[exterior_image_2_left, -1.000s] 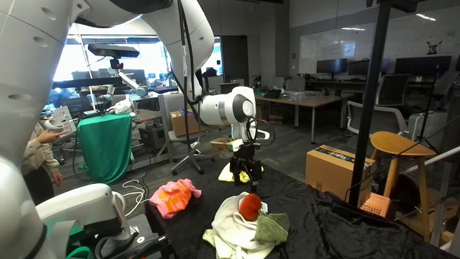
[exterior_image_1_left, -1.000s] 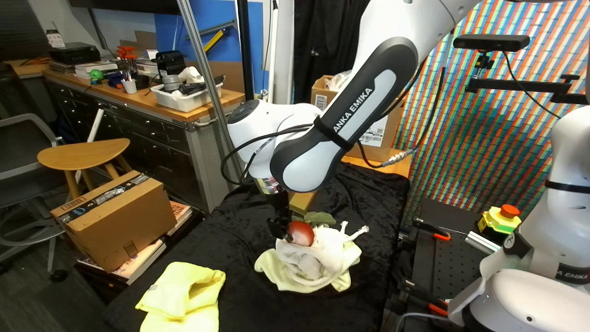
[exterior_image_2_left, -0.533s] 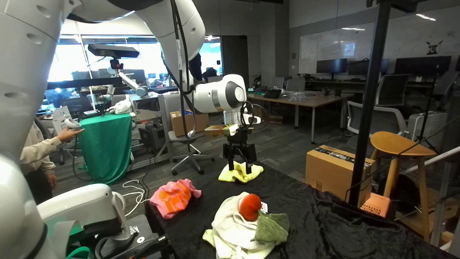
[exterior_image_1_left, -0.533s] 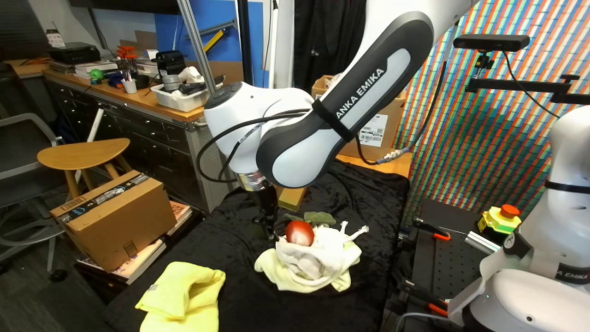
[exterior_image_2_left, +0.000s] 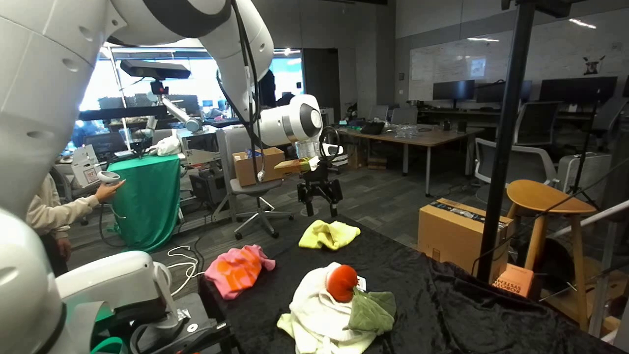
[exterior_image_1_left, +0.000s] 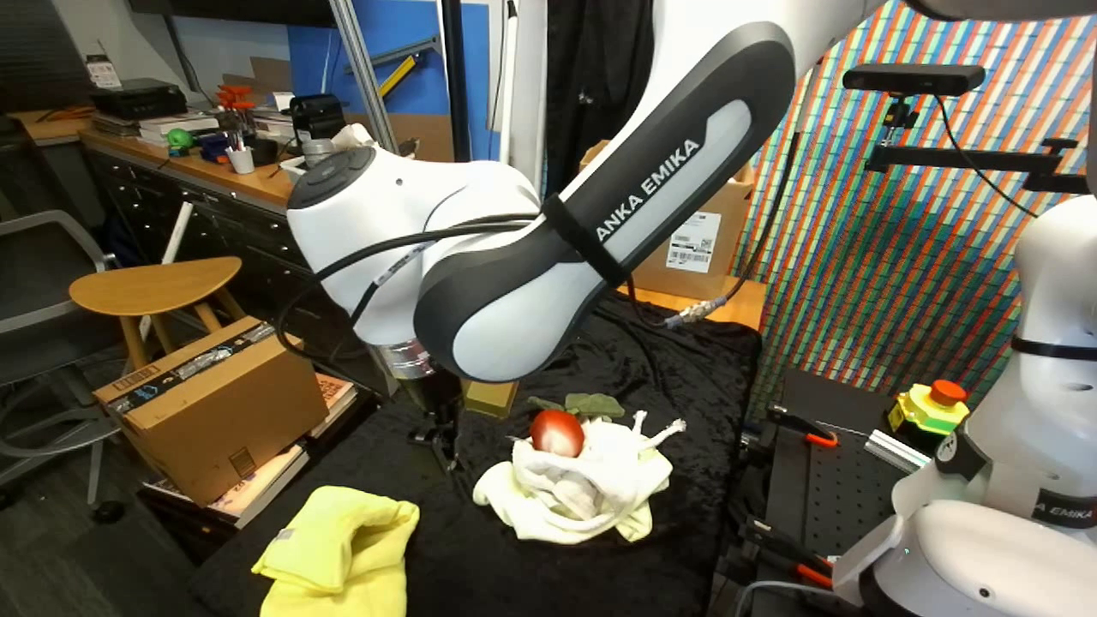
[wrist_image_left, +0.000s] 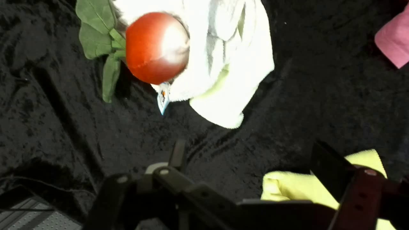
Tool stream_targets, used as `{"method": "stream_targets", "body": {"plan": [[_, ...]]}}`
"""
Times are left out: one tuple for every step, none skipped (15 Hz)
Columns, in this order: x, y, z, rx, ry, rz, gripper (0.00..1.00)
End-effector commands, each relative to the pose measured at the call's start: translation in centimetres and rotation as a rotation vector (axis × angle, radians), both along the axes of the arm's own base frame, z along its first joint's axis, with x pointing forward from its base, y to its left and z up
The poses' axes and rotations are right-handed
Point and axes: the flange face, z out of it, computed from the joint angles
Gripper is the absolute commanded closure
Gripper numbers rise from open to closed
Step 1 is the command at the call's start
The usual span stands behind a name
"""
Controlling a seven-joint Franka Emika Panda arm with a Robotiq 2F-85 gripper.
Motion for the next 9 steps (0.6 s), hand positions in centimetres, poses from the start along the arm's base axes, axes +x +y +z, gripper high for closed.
{"method": "stream_targets", "body": {"plan": [[2.0,2.5,-1.5,0.038,-0.064,0.026,0.0],[2.3,3.0,-2.0,0.055,-0.078,0.035,0.0],[2.6,3.4,-2.6,0.07,-0.087,0.05,0.0],[2.7,3.8,-3.1,0.084,-0.081,0.071,0.0],[3.0,4.1,-3.8,0.092,-0.087,0.084,0.0],[3.1,4.4,-4.3,0.095,-0.09,0.104,0.0],[3.3,4.8,-4.7,0.103,-0.087,0.122,0.0],[3.5,5.1,-5.3,0.105,-0.087,0.145,0.0],[3.6,5.5,-5.5,0.111,-0.084,0.17,0.0]]}}
